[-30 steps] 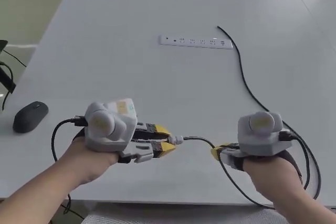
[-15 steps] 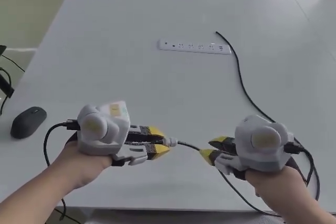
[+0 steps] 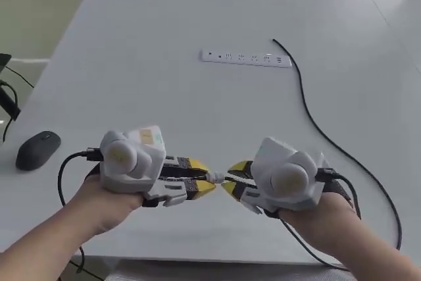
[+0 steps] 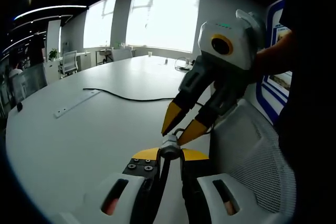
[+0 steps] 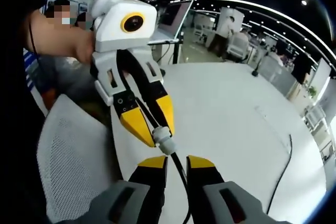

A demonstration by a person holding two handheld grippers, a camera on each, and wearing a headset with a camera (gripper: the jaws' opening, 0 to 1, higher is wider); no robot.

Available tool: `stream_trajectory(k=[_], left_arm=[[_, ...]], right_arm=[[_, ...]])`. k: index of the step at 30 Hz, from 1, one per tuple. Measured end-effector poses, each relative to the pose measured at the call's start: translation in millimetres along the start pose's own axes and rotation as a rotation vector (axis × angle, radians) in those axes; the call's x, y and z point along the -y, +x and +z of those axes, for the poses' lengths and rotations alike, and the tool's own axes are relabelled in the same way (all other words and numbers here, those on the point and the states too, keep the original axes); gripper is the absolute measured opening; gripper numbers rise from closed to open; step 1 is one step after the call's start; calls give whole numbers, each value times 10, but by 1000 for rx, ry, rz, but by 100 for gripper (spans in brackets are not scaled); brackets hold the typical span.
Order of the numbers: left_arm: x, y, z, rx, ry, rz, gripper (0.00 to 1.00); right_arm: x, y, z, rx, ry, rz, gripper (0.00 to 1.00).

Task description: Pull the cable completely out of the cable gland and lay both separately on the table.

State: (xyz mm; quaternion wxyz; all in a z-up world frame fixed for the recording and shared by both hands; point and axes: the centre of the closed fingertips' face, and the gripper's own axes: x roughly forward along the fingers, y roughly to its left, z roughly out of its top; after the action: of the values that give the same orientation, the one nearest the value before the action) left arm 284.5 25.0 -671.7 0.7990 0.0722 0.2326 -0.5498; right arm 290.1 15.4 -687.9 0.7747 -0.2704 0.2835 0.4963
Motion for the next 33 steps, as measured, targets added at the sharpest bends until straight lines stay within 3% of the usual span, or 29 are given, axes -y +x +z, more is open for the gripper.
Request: stream_trajectory(k=[3, 7, 15, 23, 29, 33], left_arm=[[4, 2, -7, 4, -7, 2, 15], [20, -5, -7, 7, -10, 2, 15], [-17, -22, 15, 20, -11, 9, 15], [-24, -32, 1, 23, -13, 11, 15], [-37, -36, 3, 22, -12, 13, 15], [-35, -37, 7, 24, -10, 12, 15]], right_arm=[[7, -2, -14, -8, -16, -1, 2], [12, -1, -23, -9, -14, -5, 2], [93, -16, -60, 0, 52, -28, 1], [178, -38, -203, -12, 152, -47, 1], [265, -58, -397, -46, 285, -76, 1], [324, -88, -493, -53, 330, -92, 1]])
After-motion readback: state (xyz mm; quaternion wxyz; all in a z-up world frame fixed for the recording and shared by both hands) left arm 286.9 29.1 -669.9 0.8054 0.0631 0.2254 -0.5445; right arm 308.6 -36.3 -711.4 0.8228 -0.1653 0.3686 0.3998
